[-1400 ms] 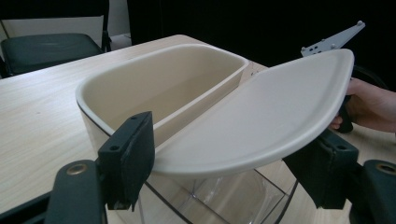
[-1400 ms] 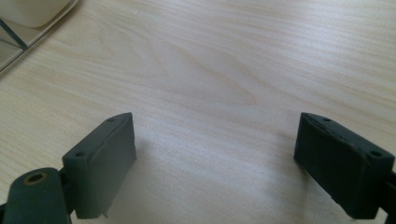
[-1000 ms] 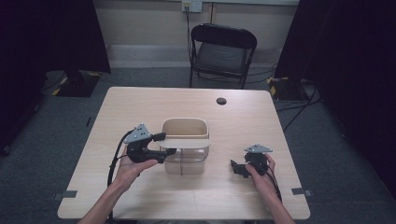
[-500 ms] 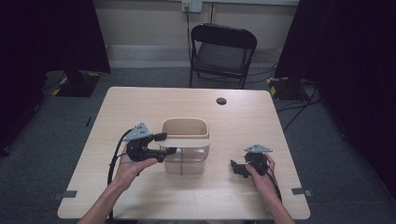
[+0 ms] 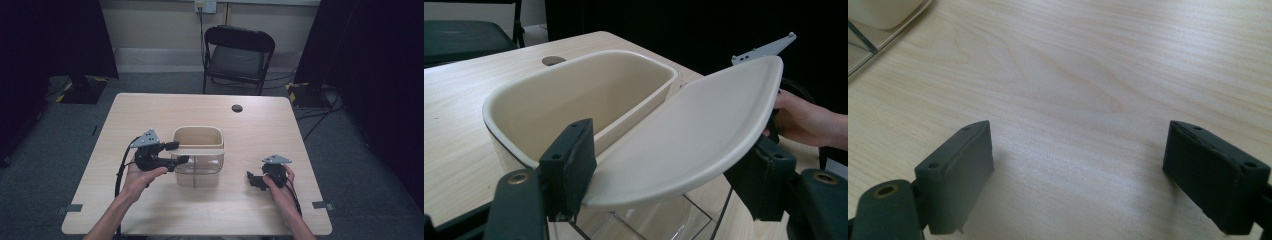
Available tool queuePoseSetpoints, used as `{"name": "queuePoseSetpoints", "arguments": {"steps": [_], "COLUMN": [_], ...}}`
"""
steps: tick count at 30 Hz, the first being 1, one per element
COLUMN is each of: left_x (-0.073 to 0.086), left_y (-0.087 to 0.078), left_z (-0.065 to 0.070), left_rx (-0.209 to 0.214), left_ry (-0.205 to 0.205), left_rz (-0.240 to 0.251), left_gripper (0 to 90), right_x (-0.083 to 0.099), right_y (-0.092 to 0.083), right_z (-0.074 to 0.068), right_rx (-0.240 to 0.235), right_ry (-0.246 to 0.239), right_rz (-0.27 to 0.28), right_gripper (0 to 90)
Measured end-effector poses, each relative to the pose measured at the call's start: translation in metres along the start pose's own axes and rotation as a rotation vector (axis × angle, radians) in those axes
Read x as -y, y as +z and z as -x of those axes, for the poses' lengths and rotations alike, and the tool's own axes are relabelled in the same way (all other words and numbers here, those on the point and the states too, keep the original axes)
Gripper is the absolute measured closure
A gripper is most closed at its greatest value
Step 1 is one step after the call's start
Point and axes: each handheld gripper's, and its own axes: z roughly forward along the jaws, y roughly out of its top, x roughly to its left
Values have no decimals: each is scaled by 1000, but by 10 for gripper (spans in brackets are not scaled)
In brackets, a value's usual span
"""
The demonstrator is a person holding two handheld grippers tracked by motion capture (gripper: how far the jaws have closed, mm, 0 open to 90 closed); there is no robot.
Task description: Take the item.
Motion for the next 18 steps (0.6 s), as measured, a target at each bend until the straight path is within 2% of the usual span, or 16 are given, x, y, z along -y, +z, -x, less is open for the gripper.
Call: {"name": "queuePoseSetpoints", "arguments": {"steps": [8,18], "left_x": [-2,-6], "left_y": [0,2], "left_z": [0,0], "left_rx": [-6,7], "left_ry": [-1,6], "left_rz": [-6,4], "left_gripper": [338,378], "right_x": [0,0], "right_y": [0,0], "right_z": [0,0], "right_rx": [0,0], "right_ry": [0,0], "right_rz": [0,0], "right_gripper": [121,120]}}
